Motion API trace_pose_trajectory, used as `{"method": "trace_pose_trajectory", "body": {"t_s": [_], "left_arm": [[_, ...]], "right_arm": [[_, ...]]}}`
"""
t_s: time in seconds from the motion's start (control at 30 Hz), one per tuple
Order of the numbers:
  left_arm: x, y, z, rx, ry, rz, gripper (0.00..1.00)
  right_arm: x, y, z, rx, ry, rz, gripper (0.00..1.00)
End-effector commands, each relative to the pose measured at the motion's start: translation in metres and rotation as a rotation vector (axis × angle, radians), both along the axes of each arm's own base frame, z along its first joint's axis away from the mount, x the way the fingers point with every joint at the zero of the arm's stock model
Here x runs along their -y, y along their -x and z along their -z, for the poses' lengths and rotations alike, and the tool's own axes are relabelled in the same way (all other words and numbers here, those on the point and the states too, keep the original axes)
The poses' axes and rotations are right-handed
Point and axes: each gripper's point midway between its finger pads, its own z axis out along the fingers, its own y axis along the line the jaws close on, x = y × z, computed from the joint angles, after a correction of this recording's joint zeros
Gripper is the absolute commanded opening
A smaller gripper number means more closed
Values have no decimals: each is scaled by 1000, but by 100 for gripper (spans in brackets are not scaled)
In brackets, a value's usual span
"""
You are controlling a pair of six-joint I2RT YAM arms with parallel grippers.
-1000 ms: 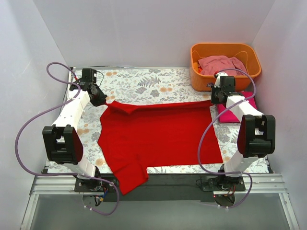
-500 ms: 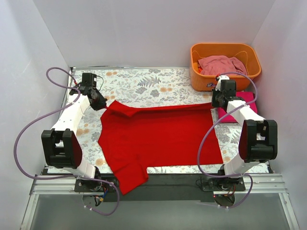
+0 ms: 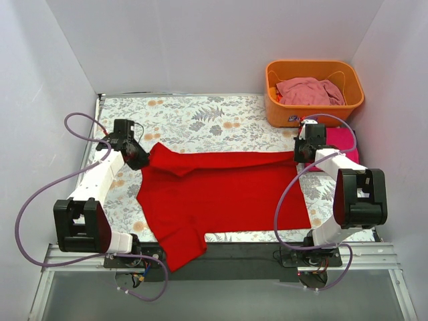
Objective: Fold and stack the t-shirts
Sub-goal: Fold the tshirt
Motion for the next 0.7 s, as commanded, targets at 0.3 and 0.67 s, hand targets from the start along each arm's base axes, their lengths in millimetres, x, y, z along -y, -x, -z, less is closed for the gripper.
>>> {"method": "trace_pose_trajectory", "body": {"t_s": [0.3, 0.67], "left_arm": [[5, 16, -1, 29, 46, -9, 0], [25, 33, -12, 40, 169, 2, 0]], "right_arm": [[-5, 1, 11, -4, -44, 23, 19], [-31, 6, -18, 52, -175, -17, 44]]}}
